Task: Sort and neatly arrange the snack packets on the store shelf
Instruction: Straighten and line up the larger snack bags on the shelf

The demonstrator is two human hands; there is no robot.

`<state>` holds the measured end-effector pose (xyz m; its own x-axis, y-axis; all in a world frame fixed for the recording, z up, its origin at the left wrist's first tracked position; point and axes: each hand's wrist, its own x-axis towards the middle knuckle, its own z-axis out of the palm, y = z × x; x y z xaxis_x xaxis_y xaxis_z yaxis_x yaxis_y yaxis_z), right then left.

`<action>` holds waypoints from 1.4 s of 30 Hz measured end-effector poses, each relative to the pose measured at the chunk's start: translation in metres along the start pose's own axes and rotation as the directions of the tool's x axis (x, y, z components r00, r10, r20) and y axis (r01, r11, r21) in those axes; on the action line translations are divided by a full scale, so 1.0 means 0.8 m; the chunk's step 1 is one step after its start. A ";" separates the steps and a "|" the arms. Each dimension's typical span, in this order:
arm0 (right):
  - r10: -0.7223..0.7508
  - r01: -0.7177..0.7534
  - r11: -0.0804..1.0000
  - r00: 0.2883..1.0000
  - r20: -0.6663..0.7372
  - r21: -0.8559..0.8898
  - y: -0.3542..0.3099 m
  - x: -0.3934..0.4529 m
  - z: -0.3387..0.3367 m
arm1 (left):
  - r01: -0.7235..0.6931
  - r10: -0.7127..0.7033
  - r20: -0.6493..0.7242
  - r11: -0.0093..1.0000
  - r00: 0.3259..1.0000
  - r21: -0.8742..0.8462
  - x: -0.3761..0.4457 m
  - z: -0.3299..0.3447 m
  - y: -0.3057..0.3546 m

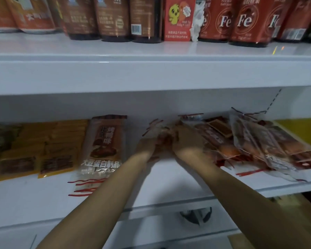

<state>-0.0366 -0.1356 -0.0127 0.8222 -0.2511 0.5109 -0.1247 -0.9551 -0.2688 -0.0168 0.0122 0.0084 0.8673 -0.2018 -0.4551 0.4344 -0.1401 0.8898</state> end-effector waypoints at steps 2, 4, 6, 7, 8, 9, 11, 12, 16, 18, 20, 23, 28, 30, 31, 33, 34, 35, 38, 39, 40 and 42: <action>0.093 -0.048 0.946 0.988 -0.125 0.322 -0.006 0.008 -0.026 | -0.031 0.031 -0.020 1.000 0.999 -0.004 -0.003 0.005 0.001; 0.238 -0.170 0.819 0.970 -0.056 0.548 -0.010 0.020 -0.052 | -0.122 0.122 -0.006 0.990 0.992 0.073 -0.010 0.013 0.005; 0.322 -0.242 0.711 0.947 0.000 0.660 -0.011 0.031 -0.065 | -0.183 0.184 0.003 0.976 0.983 0.114 -0.017 0.020 0.007; 0.350 -0.244 0.648 0.937 0.002 0.722 -0.009 0.037 -0.067 | -0.177 0.178 0.001 0.978 0.984 0.113 -0.020 0.023 0.007; 0.391 -0.245 0.556 0.921 0.010 0.794 -0.007 0.042 -0.071 | -0.154 0.155 -0.006 0.983 0.988 0.097 -0.022 0.024 0.005; 0.432 -0.250 0.449 0.901 0.036 0.858 -0.003 0.046 -0.074 | -0.151 0.151 0.006 0.987 0.989 0.060 -0.026 0.024 0.003; 0.470 -0.270 0.273 0.875 0.117 0.923 0.008 0.056 -0.086 | -0.130 0.131 0.084 0.991 0.988 -0.022 -0.028 0.029 0.000; 0.470 -0.291 0.202 0.866 0.168 0.935 0.014 0.059 -0.089 | -0.130 0.131 0.090 0.991 0.987 -0.015 -0.026 0.032 -0.004; 0.526 -0.352 0.042 0.803 0.279 0.935 0.048 0.055 -0.084 | -0.258 0.296 -0.224 0.948 0.928 0.186 -0.003 0.044 -0.023; 0.562 -0.394 -0.068 0.744 0.361 0.917 0.070 0.048 -0.074 | -0.235 0.233 -0.333 0.971 0.914 0.035 0.004 0.049 -0.031; 0.556 -0.412 -0.216 0.694 0.458 0.885 0.085 0.040 -0.072 | -0.219 0.167 -0.269 0.959 0.949 -0.177 -0.001 0.061 -0.024; 0.471 -0.420 -0.348 0.695 0.543 0.838 0.096 0.023 -0.070 | -0.102 0.067 -0.087 0.855 0.994 -0.508 -0.009 0.080 -0.007; 0.348 -0.510 -0.430 0.667 0.659 0.744 0.111 0.001 -0.069 | -0.076 0.060 -0.047 0.766 0.997 -0.639 0.001 0.091 -0.021; 0.314 -0.500 -0.503 0.655 0.688 0.705 0.114 -0.004 -0.067 | -0.171 0.114 -0.130 0.774 0.985 -0.609 0.000 0.087 -0.027; 0.294 -0.482 -0.540 0.660 0.691 0.690 0.114 -0.006 -0.066 | -0.226 0.150 -0.175 0.765 0.973 -0.602 0.000 0.084 -0.031; 0.245 -0.428 -0.624 0.686 0.685 0.653 0.110 -0.009 -0.060 | -0.337 0.239 -0.242 0.757 0.940 -0.560 -0.002 0.076 -0.034; 0.206 -0.397 -0.670 0.712 0.671 0.627 0.105 -0.010 -0.059 | -0.363 0.278 -0.235 0.761 0.931 -0.538 -0.002 0.077 -0.036; 0.166 -0.383 -0.701 0.732 0.661 0.601 0.099 -0.011 -0.055 | -0.370 0.301 -0.215 0.748 0.929 -0.550 -0.003 0.079 -0.036; 0.055 -0.448 -0.663 0.770 0.636 0.600 0.076 -0.024 -0.046 | -0.339 0.330 -0.168 0.574 0.929 -0.746 -0.009 0.093 -0.019; 0.019 -0.480 -0.613 0.785 0.619 0.628 0.070 -0.030 -0.044 | -0.327 0.322 -0.172 0.524 0.931 -0.786 -0.008 0.095 -0.012; -0.002 -0.492 -0.560 0.806 0.593 0.667 0.065 -0.035 -0.041 | -0.331 0.310 -0.189 0.511 0.932 -0.794 -0.008 0.095 -0.006; 0.011 -0.478 -0.448 0.842 0.540 0.755 0.064 -0.040 -0.039 | -0.372 0.322 -0.222 0.547 0.920 -0.750 -0.008 0.090 0.005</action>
<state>-0.0867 -0.1811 -0.0175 0.9904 -0.1374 -0.0138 0.0822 0.6669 -0.7406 -0.0378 -0.0566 0.0122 0.9920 -0.0155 -0.1249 0.0972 0.7250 0.6818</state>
